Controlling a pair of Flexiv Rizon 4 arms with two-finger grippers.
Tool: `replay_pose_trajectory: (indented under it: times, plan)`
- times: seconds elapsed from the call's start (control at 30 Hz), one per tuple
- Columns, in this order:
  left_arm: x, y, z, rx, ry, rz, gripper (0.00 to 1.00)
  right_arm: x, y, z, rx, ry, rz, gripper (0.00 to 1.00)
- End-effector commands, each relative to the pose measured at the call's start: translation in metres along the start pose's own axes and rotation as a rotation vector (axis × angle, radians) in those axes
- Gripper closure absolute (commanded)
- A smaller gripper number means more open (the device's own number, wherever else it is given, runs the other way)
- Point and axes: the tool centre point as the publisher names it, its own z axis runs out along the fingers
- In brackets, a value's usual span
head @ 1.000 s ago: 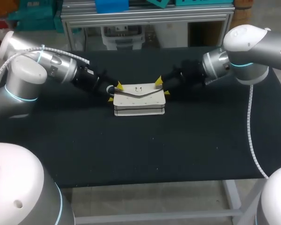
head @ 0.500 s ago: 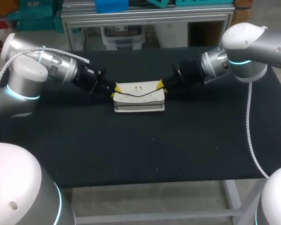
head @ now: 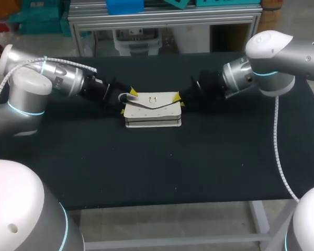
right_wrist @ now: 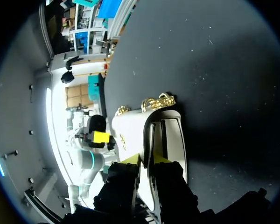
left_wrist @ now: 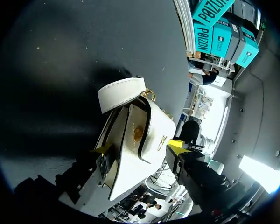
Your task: Pick up the bag, open it, inspect its contents, close it, and place it on the opposite side
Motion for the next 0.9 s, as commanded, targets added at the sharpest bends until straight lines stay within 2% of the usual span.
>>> replay_pose_trajectory:
  times: [0.03,0.17,0.2,0.23,0.43,0.53,0.57,0.6,0.67,0.7,0.8,0.9]
  plan:
    - [-0.008,-0.001,0.009,0.011,-0.010,-0.015,0.65,-0.003,0.002,0.005,0.004,-0.003,0.004,0.88]
    - [-0.013,-0.005,0.010,0.016,-0.015,-0.041,0.76,-0.005,0.001,0.002,0.002,-0.012,0.009,0.75]
    - [-0.015,-0.006,0.011,0.018,-0.017,-0.049,0.93,-0.005,0.001,0.001,0.002,-0.013,0.011,0.74]
    - [-0.016,-0.007,0.011,0.019,-0.019,-0.053,1.00,-0.006,0.001,0.001,0.003,-0.018,0.014,0.74]
    - [-0.023,-0.012,0.017,0.046,-0.088,-0.079,1.00,-0.013,0.000,-0.001,0.021,-0.033,0.036,0.75]
    - [-0.022,-0.012,0.014,0.052,-0.096,-0.079,1.00,-0.012,0.001,-0.004,0.029,-0.043,0.038,0.78]
    - [-0.021,-0.010,0.012,0.057,-0.097,-0.073,0.99,-0.010,0.001,-0.005,0.029,-0.045,0.037,0.80]
    - [-0.019,-0.008,0.010,0.064,-0.097,-0.059,0.93,-0.008,0.000,-0.007,0.027,-0.049,0.027,0.80]
    - [-0.015,-0.003,0.005,0.078,-0.105,-0.037,0.72,-0.002,-0.002,-0.012,0.020,-0.056,0.013,0.78]
    - [-0.014,-0.001,0.002,0.085,-0.109,-0.025,0.67,0.000,-0.003,-0.015,0.012,-0.062,0.003,0.76]
    - [-0.010,0.007,-0.004,0.103,-0.122,0.005,0.65,0.008,-0.005,-0.023,0.002,-0.079,-0.017,0.75]
    - [-0.008,0.012,-0.012,0.123,-0.138,0.022,0.57,0.015,-0.006,-0.029,-0.007,-0.086,-0.031,0.74]
